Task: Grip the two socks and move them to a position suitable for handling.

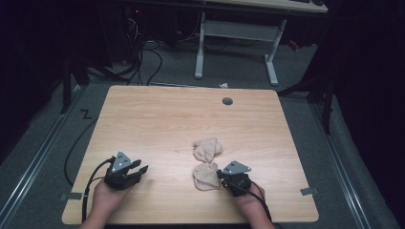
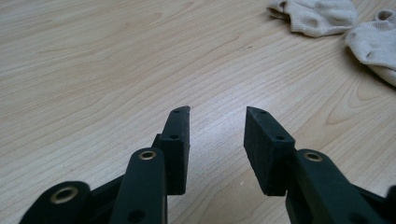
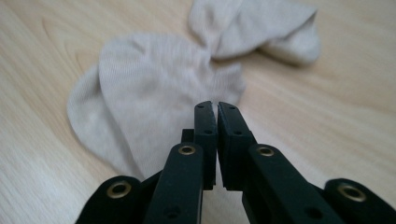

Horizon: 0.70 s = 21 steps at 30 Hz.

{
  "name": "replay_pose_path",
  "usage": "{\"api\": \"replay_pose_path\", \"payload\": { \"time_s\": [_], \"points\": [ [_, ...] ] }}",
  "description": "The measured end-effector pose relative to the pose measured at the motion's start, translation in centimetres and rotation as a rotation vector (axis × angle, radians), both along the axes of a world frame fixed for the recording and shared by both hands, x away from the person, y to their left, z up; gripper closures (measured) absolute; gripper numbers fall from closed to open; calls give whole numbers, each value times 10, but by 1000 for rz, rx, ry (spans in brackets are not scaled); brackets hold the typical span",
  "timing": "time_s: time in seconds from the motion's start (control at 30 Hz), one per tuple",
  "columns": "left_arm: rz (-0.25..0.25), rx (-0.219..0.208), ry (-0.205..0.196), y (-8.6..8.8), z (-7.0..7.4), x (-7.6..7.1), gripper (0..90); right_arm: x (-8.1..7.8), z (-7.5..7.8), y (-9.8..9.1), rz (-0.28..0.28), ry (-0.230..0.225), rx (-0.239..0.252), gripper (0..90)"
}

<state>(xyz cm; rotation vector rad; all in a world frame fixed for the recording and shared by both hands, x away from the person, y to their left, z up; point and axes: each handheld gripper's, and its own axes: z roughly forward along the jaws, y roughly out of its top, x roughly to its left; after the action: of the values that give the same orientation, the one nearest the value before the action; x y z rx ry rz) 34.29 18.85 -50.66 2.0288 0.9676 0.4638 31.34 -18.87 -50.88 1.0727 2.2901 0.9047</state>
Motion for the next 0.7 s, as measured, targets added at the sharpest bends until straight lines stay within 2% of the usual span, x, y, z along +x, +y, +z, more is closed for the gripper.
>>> {"api": "replay_pose_path", "payload": {
  "time_s": [0.03,0.07,0.13,0.17,0.23,0.3,0.37,0.4,0.43,0.47,0.5,0.53,0.7],
  "points": [
    [0,0,0,0,0,0,613,0,0,0,0,0,0,858],
    [1,-2,5,-1,-1,1,613,-1,7,9,24,-21,31,823],
    [-4,3,6,-3,-1,0,613,-1,8,23,65,-11,69,769],
    [-4,3,6,-3,-1,0,613,-1,6,31,85,-5,70,716],
    [-11,5,1,-5,0,-1,613,0,2,43,105,-3,44,621],
    [-15,8,0,-5,0,-2,613,2,-4,50,105,15,14,580],
    [-19,5,1,-7,0,-2,613,4,-9,53,105,24,-24,595],
    [-23,9,4,-7,0,-3,613,5,-11,54,108,32,-41,625],
    [-23,9,4,-7,0,-3,613,5,-13,55,106,33,-50,693],
    [-29,9,3,-9,0,-3,613,4,-13,57,113,26,-46,775],
    [-37,11,1,-11,1,-4,613,3,-12,58,117,21,-44,810],
    [-41,12,0,-12,1,-5,613,2,-10,59,122,19,-19,830],
    [-88,9,-1,-28,3,-11,614,-1,-3,60,121,-10,47,836]
  ]
}}
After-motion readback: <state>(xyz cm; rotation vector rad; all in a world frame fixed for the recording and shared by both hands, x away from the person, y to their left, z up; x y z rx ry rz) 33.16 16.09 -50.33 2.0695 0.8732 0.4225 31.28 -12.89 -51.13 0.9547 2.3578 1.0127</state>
